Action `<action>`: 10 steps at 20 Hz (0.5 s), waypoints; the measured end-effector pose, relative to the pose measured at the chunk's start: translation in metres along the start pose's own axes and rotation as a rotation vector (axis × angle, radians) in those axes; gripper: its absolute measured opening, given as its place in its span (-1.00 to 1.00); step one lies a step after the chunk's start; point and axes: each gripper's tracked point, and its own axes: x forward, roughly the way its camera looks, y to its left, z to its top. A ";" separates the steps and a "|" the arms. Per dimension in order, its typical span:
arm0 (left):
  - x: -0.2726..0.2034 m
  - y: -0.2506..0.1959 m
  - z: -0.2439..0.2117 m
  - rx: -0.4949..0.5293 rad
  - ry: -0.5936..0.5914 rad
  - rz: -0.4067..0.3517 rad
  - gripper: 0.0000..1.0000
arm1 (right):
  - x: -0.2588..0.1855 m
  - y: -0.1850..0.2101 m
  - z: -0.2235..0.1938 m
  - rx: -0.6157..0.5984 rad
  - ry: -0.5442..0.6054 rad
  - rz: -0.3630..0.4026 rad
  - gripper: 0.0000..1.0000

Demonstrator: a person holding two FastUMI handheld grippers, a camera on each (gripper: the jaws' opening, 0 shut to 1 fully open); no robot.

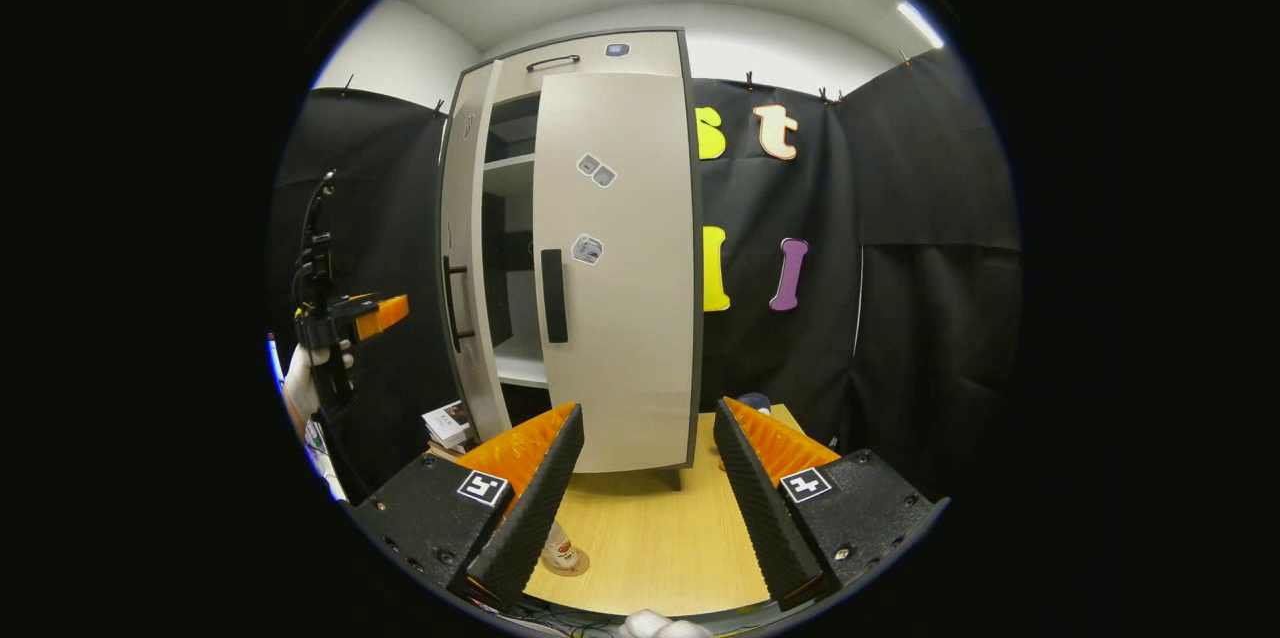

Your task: Grasp the bottle in the cabinet with the left hand and place it on the coaster, then close the right door with the right hand and the left door with the left hand.

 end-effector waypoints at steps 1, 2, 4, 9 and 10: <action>-0.008 -0.003 -0.002 0.003 0.005 0.002 0.92 | 0.001 0.003 0.001 0.000 -0.005 0.004 0.63; -0.016 -0.006 -0.003 0.008 0.011 0.002 0.92 | 0.002 0.007 0.002 0.001 -0.007 0.009 0.63; -0.033 -0.011 -0.005 0.013 0.014 0.007 0.90 | 0.005 0.014 0.001 -0.003 -0.009 0.020 0.63; -0.073 -0.014 -0.013 -0.016 0.013 0.052 0.91 | 0.009 0.026 -0.003 -0.031 -0.015 0.022 0.63; -0.079 -0.015 -0.018 -0.024 0.017 0.064 0.92 | 0.010 0.027 -0.006 -0.037 -0.014 0.021 0.63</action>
